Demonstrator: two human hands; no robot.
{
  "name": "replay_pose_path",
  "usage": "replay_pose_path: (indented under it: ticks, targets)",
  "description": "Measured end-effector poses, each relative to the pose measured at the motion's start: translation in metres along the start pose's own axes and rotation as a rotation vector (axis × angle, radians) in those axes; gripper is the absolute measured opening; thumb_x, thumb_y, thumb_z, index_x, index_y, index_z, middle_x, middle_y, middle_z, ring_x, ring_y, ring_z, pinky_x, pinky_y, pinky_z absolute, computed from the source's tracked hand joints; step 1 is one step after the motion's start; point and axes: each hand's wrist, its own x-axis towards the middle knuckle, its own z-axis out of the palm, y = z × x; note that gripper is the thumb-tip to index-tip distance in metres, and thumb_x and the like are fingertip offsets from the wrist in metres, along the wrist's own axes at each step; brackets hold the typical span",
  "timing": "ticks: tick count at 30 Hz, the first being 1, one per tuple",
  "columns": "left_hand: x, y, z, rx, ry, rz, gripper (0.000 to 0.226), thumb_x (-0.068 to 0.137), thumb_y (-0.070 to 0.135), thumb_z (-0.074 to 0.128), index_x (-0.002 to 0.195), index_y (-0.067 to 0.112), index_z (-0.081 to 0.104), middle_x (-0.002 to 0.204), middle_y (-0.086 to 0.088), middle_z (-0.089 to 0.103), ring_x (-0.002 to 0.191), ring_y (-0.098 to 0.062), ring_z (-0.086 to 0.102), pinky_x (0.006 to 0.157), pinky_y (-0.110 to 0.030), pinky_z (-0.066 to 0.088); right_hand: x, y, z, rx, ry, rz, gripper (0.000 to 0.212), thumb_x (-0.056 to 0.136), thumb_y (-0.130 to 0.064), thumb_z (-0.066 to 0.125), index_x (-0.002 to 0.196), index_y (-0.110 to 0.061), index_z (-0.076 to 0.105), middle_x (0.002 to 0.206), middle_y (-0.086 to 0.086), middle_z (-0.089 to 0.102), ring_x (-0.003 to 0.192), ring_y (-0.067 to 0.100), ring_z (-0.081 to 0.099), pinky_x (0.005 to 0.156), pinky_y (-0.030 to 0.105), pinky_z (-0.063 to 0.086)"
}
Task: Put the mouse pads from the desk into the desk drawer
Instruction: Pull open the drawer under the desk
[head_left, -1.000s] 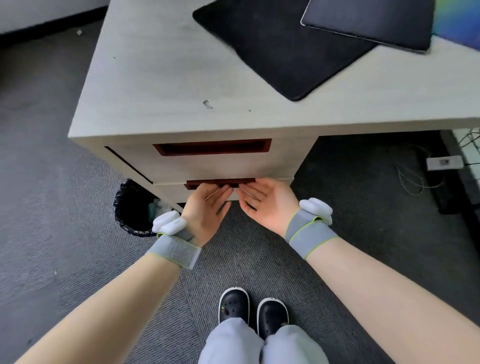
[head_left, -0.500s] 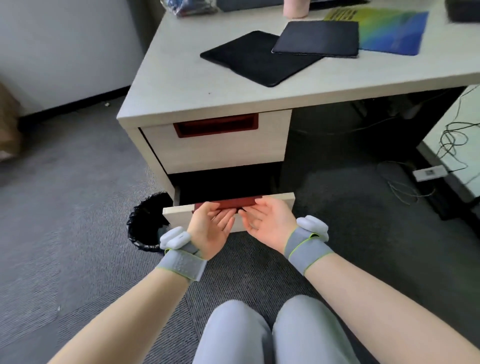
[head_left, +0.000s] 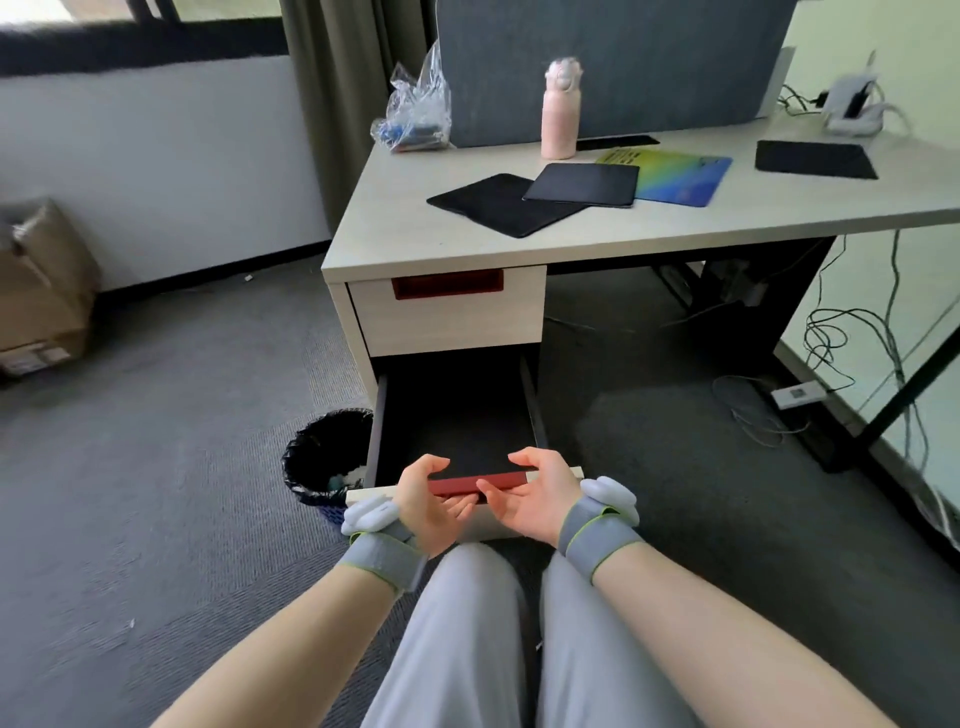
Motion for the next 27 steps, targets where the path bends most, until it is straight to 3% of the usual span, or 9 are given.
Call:
replay_pose_path:
  ticks: [2,4,5,8,12,15,19,22,27]
  targets:
    - [-0.012,0.0,-0.006,0.059,-0.027,-0.03,0.08,0.078,0.025,0.053,0.145,-0.006,0.02,0.145,-0.023,0.04,0.131,-0.028,0.049,0.11,-0.03,0.038,-0.014,0.003,0.002,-0.091,0.009,-0.01,0.051,0.088,-0.015,0.046,0.131,0.01,0.034,0.111,0.027,0.054,0.068,0.028,0.057,0.057,0.027,0.052]
    - [-0.029,0.001,-0.001,0.173,-0.102,-0.032,0.079,0.081,0.027,0.053,0.145,-0.005,0.022,0.144,-0.021,0.043,0.131,-0.025,0.049,0.11,-0.029,0.037,-0.026,-0.004,0.01,-0.191,0.008,-0.04,0.065,0.09,-0.015,0.045,0.142,0.011,0.017,0.137,0.028,0.041,0.072,0.029,0.059,0.061,0.031,0.052]
    - [-0.037,0.001,0.003,0.217,-0.141,-0.002,0.072,0.085,0.026,0.051,0.144,-0.006,0.025,0.14,-0.019,0.047,0.128,-0.024,0.051,0.108,-0.03,0.038,-0.035,-0.01,0.017,-0.221,-0.01,-0.051,0.067,0.09,-0.015,0.044,0.143,0.012,0.013,0.139,0.029,0.04,0.074,0.029,0.059,0.063,0.032,0.052]
    - [-0.068,0.011,0.025,0.242,-0.251,0.158,0.045,0.09,0.021,0.046,0.131,0.001,0.045,0.106,-0.01,0.058,0.095,-0.019,0.06,0.101,-0.032,0.04,-0.066,-0.032,0.039,-0.29,-0.072,-0.153,0.059,0.09,-0.015,0.044,0.139,0.011,0.023,0.12,0.028,0.052,0.077,0.029,0.06,0.067,0.034,0.05]
    - [-0.102,0.039,0.056,0.255,-0.388,0.214,0.017,0.087,0.017,0.045,0.094,0.009,0.058,0.095,-0.006,0.06,0.088,-0.016,0.059,0.105,-0.031,0.039,-0.099,-0.066,0.063,-0.35,-0.094,-0.276,0.025,0.09,-0.014,0.042,0.107,0.003,0.047,0.094,0.024,0.052,0.072,0.026,0.06,0.063,0.03,0.049]
    - [-0.124,0.059,0.079,0.305,-0.464,0.263,0.017,0.087,0.015,0.047,0.097,0.009,0.06,0.107,-0.007,0.061,0.1,-0.018,0.059,0.111,-0.032,0.036,-0.116,-0.092,0.075,-0.378,-0.087,-0.349,0.017,0.09,-0.012,0.041,0.084,0.0,0.052,0.086,0.017,0.055,0.073,0.024,0.06,0.063,0.028,0.048]
    - [-0.127,0.09,0.118,0.353,-0.497,0.326,0.029,0.088,0.016,0.047,0.115,0.008,0.056,0.126,-0.011,0.057,0.116,-0.023,0.055,0.112,-0.035,0.037,-0.119,-0.134,0.088,-0.412,-0.089,-0.414,0.018,0.09,-0.01,0.041,0.081,-0.002,0.055,0.085,0.013,0.06,0.075,0.022,0.06,0.064,0.027,0.047]
    - [-0.106,0.119,0.156,0.413,-0.479,0.359,0.031,0.088,0.017,0.048,0.118,0.01,0.055,0.123,-0.01,0.059,0.11,-0.02,0.057,0.109,-0.035,0.038,-0.106,-0.178,0.097,-0.429,-0.067,-0.472,0.019,0.09,-0.01,0.041,0.08,-0.003,0.055,0.084,0.012,0.061,0.073,0.021,0.06,0.062,0.026,0.047]
    - [-0.051,0.157,0.217,0.577,-0.416,0.43,0.023,0.09,0.017,0.047,0.11,0.011,0.056,0.101,-0.003,0.063,0.105,-0.019,0.058,0.102,-0.03,0.042,-0.07,-0.257,0.099,-0.482,0.022,-0.566,0.016,0.088,-0.011,0.045,0.076,-0.008,0.055,0.082,0.007,0.061,0.07,0.018,0.058,0.062,0.025,0.046]
